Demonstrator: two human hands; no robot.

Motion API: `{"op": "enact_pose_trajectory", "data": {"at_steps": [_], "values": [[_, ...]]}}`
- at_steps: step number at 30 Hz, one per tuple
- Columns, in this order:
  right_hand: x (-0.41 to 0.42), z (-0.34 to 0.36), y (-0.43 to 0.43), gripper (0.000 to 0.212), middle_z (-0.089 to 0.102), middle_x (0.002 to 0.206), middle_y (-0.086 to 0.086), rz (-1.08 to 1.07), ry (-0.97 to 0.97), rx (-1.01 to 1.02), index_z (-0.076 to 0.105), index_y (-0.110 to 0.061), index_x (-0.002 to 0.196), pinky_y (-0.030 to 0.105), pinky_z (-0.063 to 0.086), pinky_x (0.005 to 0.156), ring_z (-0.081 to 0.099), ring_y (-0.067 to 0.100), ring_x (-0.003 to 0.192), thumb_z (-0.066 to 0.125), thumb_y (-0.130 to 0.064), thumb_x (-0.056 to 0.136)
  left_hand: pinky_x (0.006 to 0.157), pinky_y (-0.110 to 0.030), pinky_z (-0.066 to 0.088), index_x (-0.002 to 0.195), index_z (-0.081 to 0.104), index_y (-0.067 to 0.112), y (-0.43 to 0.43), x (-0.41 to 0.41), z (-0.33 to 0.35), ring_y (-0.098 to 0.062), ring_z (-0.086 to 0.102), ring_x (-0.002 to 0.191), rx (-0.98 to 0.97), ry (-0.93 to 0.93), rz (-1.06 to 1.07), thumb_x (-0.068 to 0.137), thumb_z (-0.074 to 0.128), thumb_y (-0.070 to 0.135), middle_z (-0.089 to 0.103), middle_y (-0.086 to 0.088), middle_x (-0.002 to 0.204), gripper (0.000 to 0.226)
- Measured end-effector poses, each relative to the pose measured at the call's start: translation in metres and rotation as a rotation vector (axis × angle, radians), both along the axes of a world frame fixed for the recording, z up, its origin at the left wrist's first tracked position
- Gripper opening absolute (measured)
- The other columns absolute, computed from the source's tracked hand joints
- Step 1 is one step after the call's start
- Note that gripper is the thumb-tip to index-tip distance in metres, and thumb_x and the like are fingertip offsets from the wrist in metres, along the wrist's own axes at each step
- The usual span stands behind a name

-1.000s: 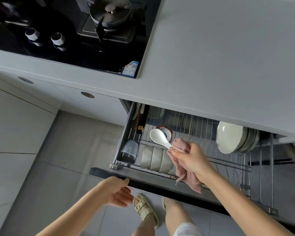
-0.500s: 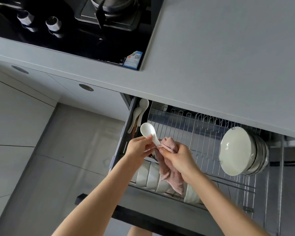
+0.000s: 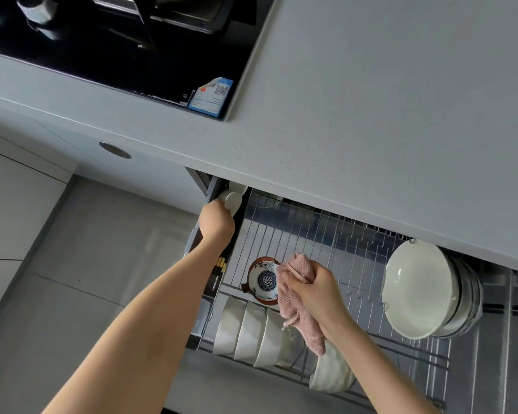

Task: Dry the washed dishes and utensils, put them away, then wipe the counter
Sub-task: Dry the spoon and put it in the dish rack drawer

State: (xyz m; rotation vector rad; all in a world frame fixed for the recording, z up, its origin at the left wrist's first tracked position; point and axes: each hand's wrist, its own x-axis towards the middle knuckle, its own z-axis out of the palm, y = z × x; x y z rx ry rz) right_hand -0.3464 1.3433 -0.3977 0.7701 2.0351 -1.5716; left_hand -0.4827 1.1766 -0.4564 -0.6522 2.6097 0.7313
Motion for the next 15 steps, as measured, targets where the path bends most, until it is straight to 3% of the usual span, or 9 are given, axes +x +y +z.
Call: {"op": "enact_pose_trajectory", "data": {"at_steps": [4,9,15], "values": [[-0.01,-0.015,0.001,0.018,0.069,0.094,-0.003,-0.012,0.007,-0.009,0.06,-0.029,0.088,0.041,0.055,0.086,0.067,0.016,0.091,0.075,-0.027,0.08,0.065,-0.035,0.042,0.112,0.056,-0.002,0.01,-0.02,-0.015,-0.033,0.06,0.083,-0.037,0.164,-0.064,0.089,0.046,-0.004,0.065,-0.017,0.097,0.025],[-0.022,-0.021,0.001,0.018,0.067,0.087,-0.009,-0.013,0.018,-0.024,0.057,-0.033,0.082,0.034,0.055,0.081,0.065,0.012,0.086,0.074,-0.026,0.081,0.067,-0.041,0.05,0.084,0.063,-0.002,0.016,-0.033,-0.019,-0.034,0.061,0.078,-0.032,0.192,-0.083,0.084,0.05,-0.008,0.066,-0.019,0.086,0.015],[-0.034,-0.022,0.002,0.016,0.069,0.094,-0.003,-0.037,-0.026,-0.075,0.061,-0.029,0.087,0.04,0.055,0.087,0.066,0.016,0.092,0.075,-0.025,0.081,0.068,-0.043,0.054,0.088,0.065,0.001,0.012,-0.031,-0.022,-0.033,0.061,0.079,-0.047,0.207,-0.126,0.085,0.054,-0.004,0.066,-0.016,0.088,0.012]]}}
